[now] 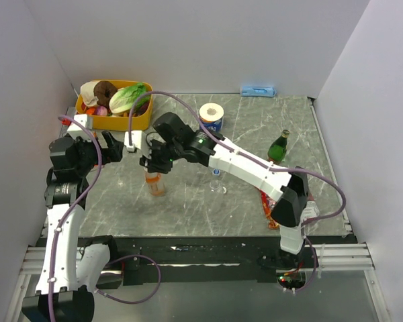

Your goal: Screw on the bottle caps

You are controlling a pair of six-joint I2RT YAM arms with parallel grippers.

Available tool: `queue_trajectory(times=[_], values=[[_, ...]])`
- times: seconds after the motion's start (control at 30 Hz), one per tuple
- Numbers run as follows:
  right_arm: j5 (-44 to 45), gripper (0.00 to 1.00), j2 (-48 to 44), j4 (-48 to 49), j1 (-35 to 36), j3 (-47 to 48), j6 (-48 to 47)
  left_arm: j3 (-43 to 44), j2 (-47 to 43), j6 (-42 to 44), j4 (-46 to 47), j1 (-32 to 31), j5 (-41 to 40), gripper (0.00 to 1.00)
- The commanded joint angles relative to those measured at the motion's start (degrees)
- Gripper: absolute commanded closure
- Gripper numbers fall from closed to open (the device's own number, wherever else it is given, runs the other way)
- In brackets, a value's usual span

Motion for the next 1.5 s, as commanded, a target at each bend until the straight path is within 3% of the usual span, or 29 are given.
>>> queue_trajectory(times=[0.0, 0.13, 0.5, 0.6, 0.73, 0.83, 1.3, 1.47], values=[[4.53, 0.92, 3.61, 3.05, -2.18, 7.07, 0.01, 2.76, -1.22, 0.18, -0.23, 0.62, -6.81, 0.04], [5.06, 0.91, 7.12, 3.49, -4.64, 11.11, 0.71, 2.93, -1.04, 0.0, -0.23, 0.97, -9.19, 0.04], [4.54, 0.85, 13.45, 4.28, -7.37, 15.69, 0.27, 1.96, -0.52, -0.7, -0.32, 0.97, -6.12, 0.04], [4.71, 0.79, 14.25, 4.54, -7.63, 15.69, 0.53, 1.7, -0.34, -0.79, -0.05, 0.88, -5.85, 0.04], [4.97, 0.57, 14.86, 4.81, -7.99, 15.34, 1.59, 1.26, -0.16, -0.79, 0.04, 1.06, -5.59, 0.04], [5.41, 0.48, 15.39, 5.42, -8.34, 15.6, 2.55, 1.0, -0.08, -1.05, 0.12, 1.23, -5.41, 0.04], [6.29, 0.32, 17.59, 6.92, -9.3, 17.97, 4.84, 0.3, 0.27, -1.67, 0.39, 1.59, -4.18, 0.04], [4.72, 0.16, 16.45, 7.09, -10.01, 18.68, 6.24, -0.06, 0.45, -1.85, 0.83, 1.59, -2.7, 0.04]])
